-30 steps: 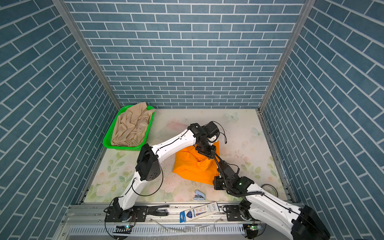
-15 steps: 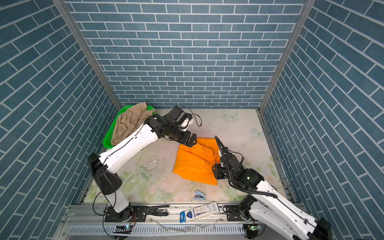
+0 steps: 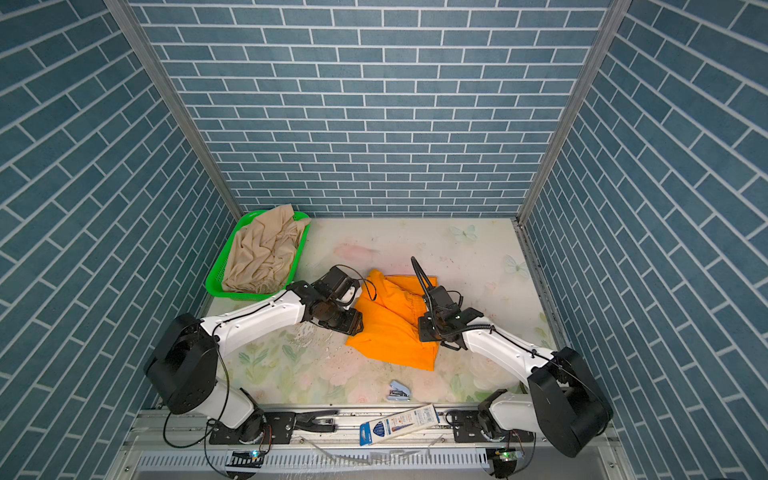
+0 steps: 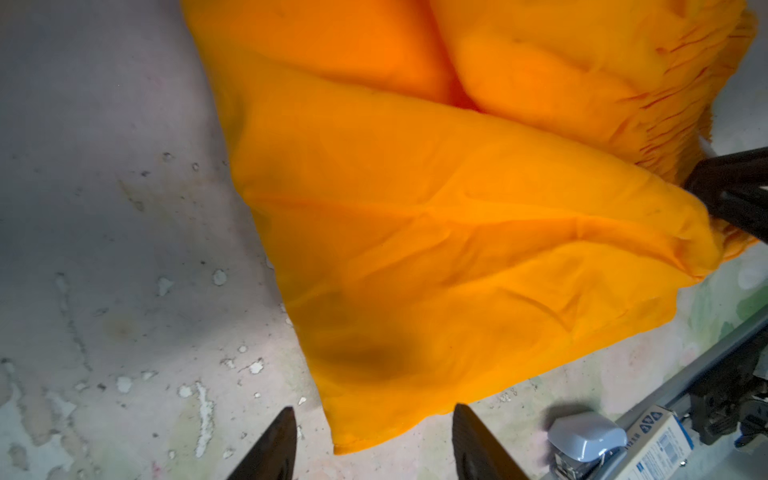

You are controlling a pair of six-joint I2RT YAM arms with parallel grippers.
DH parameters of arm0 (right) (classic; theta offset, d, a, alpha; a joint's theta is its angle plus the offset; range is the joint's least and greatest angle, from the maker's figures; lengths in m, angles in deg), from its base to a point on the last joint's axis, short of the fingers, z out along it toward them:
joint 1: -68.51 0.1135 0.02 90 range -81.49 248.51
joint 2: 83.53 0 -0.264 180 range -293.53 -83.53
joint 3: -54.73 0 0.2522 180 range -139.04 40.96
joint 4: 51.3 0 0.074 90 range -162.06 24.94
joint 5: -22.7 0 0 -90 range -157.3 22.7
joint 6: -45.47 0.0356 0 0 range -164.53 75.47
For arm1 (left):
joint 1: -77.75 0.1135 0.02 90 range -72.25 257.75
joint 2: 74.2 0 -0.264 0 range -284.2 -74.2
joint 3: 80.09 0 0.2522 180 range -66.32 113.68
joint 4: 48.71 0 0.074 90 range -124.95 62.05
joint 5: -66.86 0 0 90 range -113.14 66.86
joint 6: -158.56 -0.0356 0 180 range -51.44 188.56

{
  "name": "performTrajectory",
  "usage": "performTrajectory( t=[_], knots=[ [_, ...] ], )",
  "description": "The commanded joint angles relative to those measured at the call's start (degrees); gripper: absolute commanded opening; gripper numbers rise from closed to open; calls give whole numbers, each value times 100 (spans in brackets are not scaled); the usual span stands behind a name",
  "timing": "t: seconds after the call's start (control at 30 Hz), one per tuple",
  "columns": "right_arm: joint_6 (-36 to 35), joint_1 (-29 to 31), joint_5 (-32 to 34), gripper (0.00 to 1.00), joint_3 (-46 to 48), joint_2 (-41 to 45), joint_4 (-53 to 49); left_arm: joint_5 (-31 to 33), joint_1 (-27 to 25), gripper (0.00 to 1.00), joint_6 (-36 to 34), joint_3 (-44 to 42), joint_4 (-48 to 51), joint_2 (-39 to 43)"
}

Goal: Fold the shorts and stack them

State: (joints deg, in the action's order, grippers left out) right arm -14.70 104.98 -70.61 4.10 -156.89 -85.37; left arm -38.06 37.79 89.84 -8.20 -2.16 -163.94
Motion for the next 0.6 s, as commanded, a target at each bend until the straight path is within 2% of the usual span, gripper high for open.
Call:
performTrajectory(
  t=[0.0, 0.13, 0.23, 0.37, 0.43, 0.57],
  knots=[
    [234, -50, -22, 13, 218, 176, -326, -226, -118, 59, 104, -296, -573, 99],
    [-140, -204, 186, 30, -221, 542, -780, -205, -171, 55, 96, -594, -599, -162],
    [-614, -351, 204, 42, -720, 487, -759, -104, -174, 53, 121, -795, -652, -210],
    [-1237, -642, -140, 51, -1260, -222, -448, -2, -177, 50, 100, -847, -694, -134],
    [-1587, -768, -543, 55, -1583, -721, -281, -22, -171, 48, 104, -834, -746, -115],
    [-2200, -876, -1038, 58, -2229, -1727, -328, -21, -173, 44, 82, -837, -706, -108]
  ],
)
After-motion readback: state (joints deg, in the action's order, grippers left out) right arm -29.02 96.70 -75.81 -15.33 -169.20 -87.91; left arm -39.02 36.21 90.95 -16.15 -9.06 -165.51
